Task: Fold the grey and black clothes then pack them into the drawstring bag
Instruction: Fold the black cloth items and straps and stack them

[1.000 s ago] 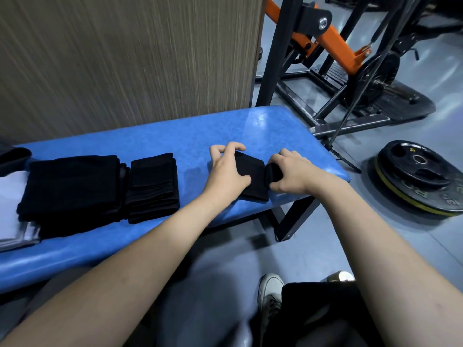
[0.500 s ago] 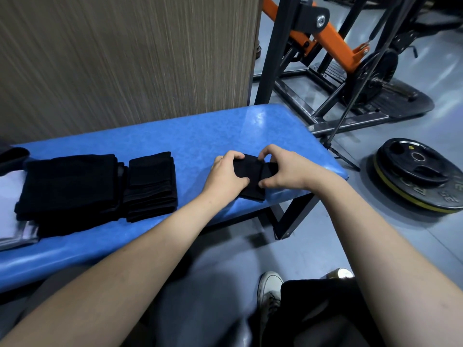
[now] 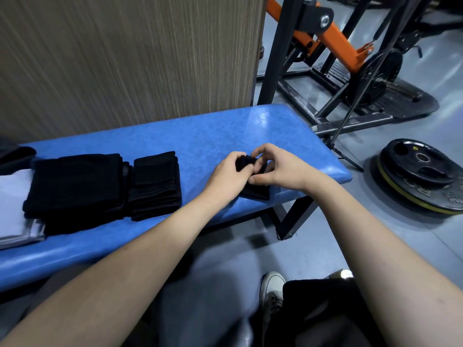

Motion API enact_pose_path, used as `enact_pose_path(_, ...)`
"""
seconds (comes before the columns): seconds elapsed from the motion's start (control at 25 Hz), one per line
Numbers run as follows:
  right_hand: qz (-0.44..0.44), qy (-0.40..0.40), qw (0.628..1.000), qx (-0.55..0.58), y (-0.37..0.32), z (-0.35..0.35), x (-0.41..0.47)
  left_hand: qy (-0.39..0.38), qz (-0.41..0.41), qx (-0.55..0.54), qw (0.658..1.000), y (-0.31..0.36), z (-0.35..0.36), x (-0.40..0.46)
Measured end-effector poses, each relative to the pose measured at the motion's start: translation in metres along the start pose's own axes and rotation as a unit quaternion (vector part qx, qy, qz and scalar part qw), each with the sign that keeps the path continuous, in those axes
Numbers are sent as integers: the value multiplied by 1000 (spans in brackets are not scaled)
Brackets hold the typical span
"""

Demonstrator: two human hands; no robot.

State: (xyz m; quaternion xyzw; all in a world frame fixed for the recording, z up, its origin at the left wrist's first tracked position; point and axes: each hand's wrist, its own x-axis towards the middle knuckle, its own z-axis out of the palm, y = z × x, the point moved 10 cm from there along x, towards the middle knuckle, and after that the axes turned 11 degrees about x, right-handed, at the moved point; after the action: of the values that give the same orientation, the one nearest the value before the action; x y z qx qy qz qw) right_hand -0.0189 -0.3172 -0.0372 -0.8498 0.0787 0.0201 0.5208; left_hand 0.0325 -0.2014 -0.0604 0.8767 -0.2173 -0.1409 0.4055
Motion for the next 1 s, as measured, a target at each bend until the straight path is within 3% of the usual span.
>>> enact_pose_path(0.12,-4,-6,999,-32,2,-2,1,11,13,-9,1000,2,-2,-2)
enact_pose_path(0.28,-7,49,996,-81,5,-19,2,45,23,-68,996,7,-17,-5)
enact_pose_path(0.4,4,60,997,38,1,-21,-1,71,20,-120,990,14,-41,-12)
enact_pose_path(0.56,-45,20,969,242,-36,-3,-3,111,18,-142,983,19,-88,-27)
enact_pose_path(0.72,-71,-12,949,307,-74,31,10,138,17,-1,990,10,-138,-43)
enact_pose_path(0.84,-67,-35,960,271,-86,64,21,149,35,147,977,-5,-163,-59)
enact_pose_path(1.0,-61,-62,972,217,-100,105,33,162,40,227,960,-29,-185,-76)
